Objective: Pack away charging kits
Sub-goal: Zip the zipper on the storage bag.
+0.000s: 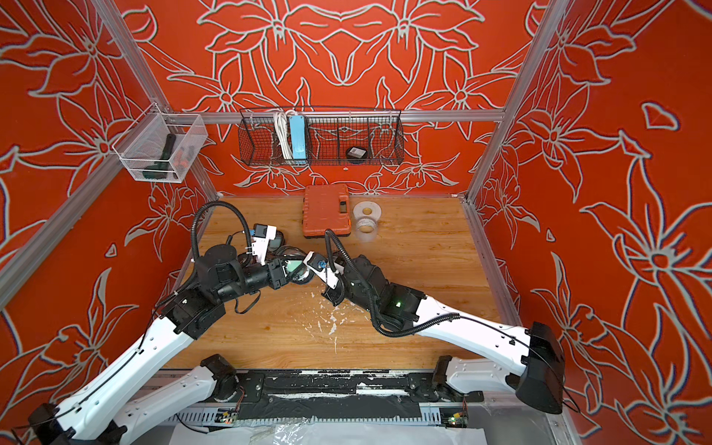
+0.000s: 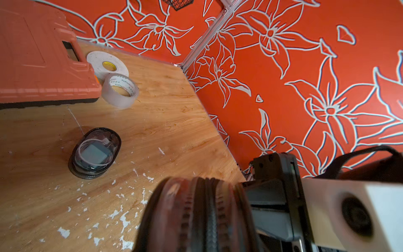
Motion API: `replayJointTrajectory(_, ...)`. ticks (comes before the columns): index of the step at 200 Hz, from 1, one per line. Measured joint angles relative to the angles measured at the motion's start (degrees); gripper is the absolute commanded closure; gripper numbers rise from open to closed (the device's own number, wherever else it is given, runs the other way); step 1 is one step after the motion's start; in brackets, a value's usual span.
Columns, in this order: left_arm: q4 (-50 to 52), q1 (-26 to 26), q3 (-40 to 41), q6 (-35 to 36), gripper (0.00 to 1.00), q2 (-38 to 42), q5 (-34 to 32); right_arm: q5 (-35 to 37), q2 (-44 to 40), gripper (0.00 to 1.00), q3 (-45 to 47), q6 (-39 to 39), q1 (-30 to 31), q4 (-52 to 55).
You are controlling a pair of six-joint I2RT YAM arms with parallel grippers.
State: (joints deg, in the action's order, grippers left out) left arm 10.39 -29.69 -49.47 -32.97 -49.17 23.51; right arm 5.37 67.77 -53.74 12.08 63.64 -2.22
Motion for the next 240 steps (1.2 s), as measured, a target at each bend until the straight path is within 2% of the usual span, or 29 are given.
replayJointTrajectory(45,4.2,-0.8,-1.7,2.4,1.00,-3.0,2.6,1.5,-6.0,1.00,10.1,6.8,0.0,-9.0)
replayJointTrajectory(125,4.6,-1.6,-2.6,5.3,1.00,-3.6,3.0,1.6,-5.1,1.00,8.7,16.5,-1.2,-9.0)
replayJointTrajectory(189,3.1,-1.7,-2.1,5.8,1.00,0.3,2.7,-6.6,-3.0,1.00,5.4,20.2,-5.7,-10.2)
replayJointTrajectory(240,4.2,-1.8,-2.1,6.7,1.00,-3.0,3.6,-10.4,-0.9,1.00,2.5,23.5,-7.5,-9.3)
